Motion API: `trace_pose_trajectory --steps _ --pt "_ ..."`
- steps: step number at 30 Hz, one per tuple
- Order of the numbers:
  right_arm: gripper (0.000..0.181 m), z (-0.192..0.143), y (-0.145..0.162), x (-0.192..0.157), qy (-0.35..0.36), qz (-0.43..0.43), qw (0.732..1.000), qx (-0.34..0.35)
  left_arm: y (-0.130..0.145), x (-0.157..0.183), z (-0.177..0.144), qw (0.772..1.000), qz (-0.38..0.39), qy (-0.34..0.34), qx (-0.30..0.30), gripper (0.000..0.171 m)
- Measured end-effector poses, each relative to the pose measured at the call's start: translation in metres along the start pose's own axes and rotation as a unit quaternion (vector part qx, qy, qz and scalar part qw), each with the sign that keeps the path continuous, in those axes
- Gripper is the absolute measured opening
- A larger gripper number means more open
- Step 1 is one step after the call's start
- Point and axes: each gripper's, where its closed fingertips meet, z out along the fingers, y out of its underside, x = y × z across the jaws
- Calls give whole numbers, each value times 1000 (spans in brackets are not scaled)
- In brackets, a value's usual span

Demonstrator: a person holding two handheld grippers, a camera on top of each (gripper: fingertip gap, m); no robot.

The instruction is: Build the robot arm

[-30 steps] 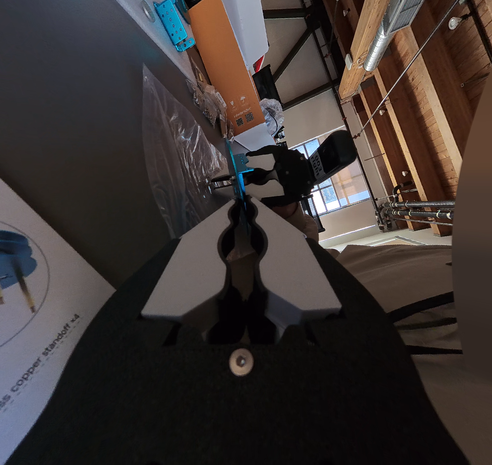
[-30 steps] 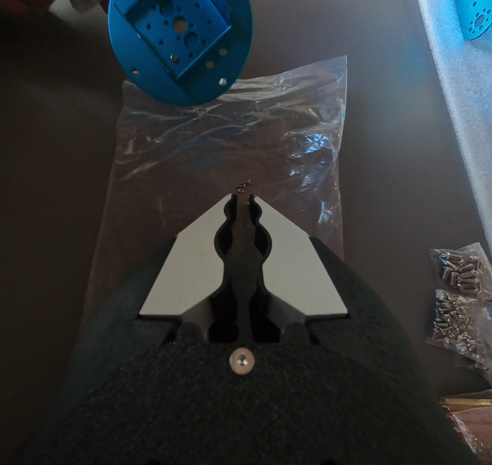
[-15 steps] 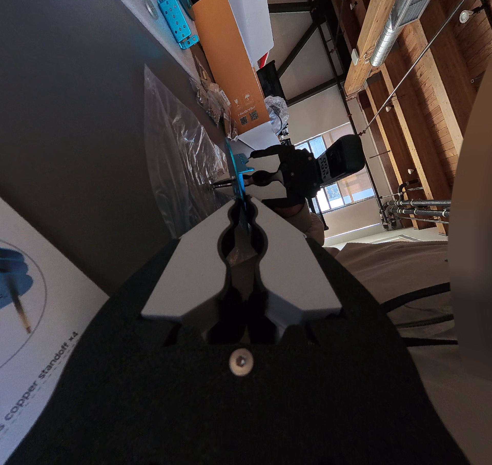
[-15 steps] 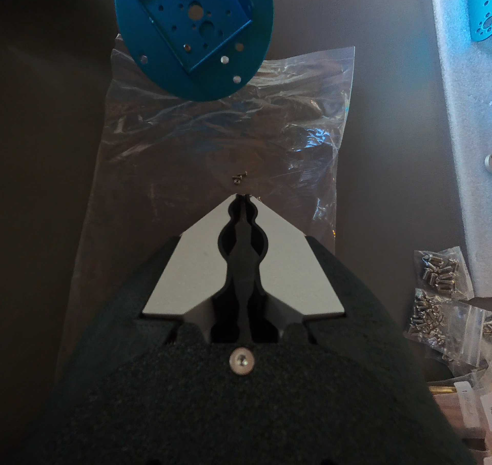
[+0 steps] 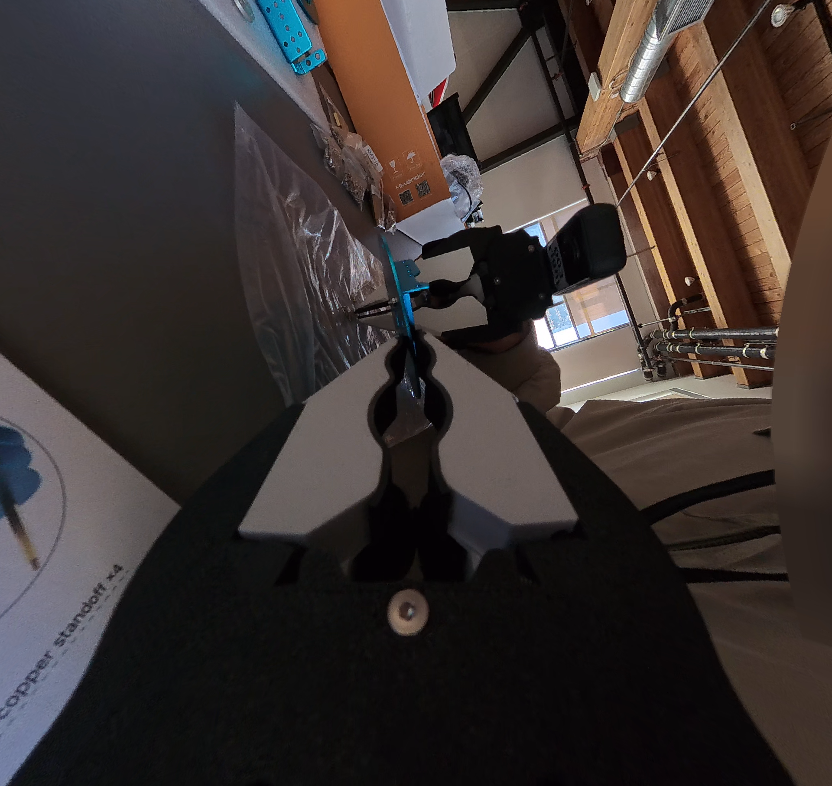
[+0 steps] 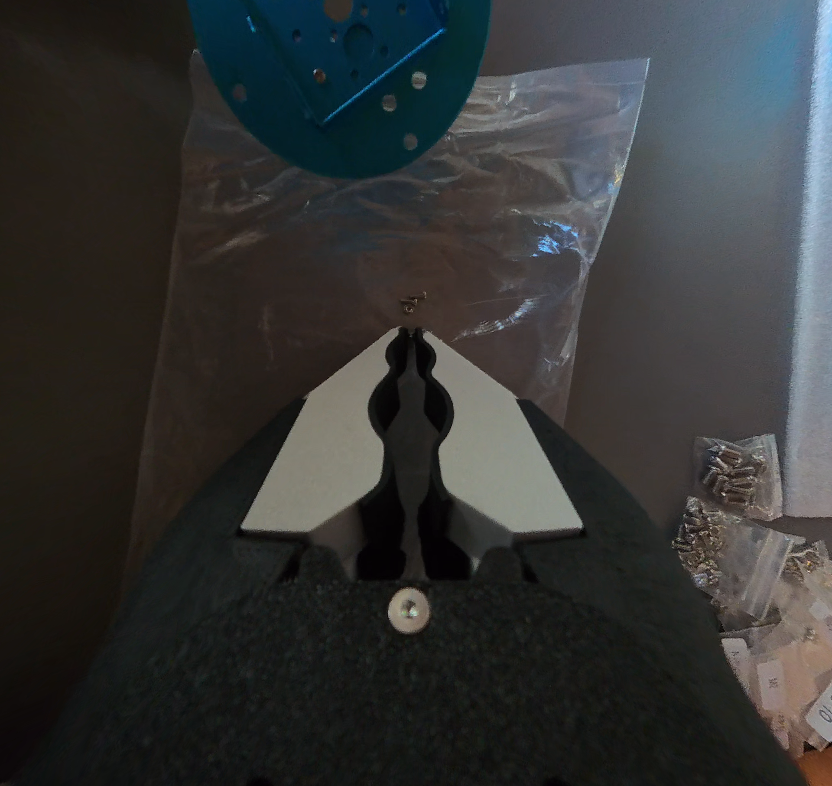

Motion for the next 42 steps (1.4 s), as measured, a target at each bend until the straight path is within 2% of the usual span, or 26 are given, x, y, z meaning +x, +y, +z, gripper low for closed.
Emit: trace_pose_trajectory --steps 3,5,8,11,13,17,31,38,42 --pt "2 0 -1 -1 -14 6 1000 7 -1 -1 0 1000 0 -3 3 3" --pt "2 -5 -8 -1 -27 24 998 41 -1 -1 0 1000 -6 -1 8 3" --pt "2 -26 -34 0 -36 46 987 152 1 2 3 1000 -16 11 5 2" --pt "1 -56 -68 -3 -66 70 949 301 5 11 10 998 -37 40 -3 2" --pt "1 -62 -82 -13 -110 85 926 350 8 16 16 997 -50 58 -9 2" --pt "1 -52 -88 -24 -114 70 929 345 15 22 26 996 -53 68 -21 2" --pt "1 -42 -86 -18 -14 4 946 324 19 25 31 995 -65 76 -24 2" --pt "2 -43 -86 -16 -11 7 947 321 19 23 30 994 -76 81 -22 2" --pt "1 -40 -77 -16 -15 8 959 284 19 18 30 994 -81 72 -20 2"
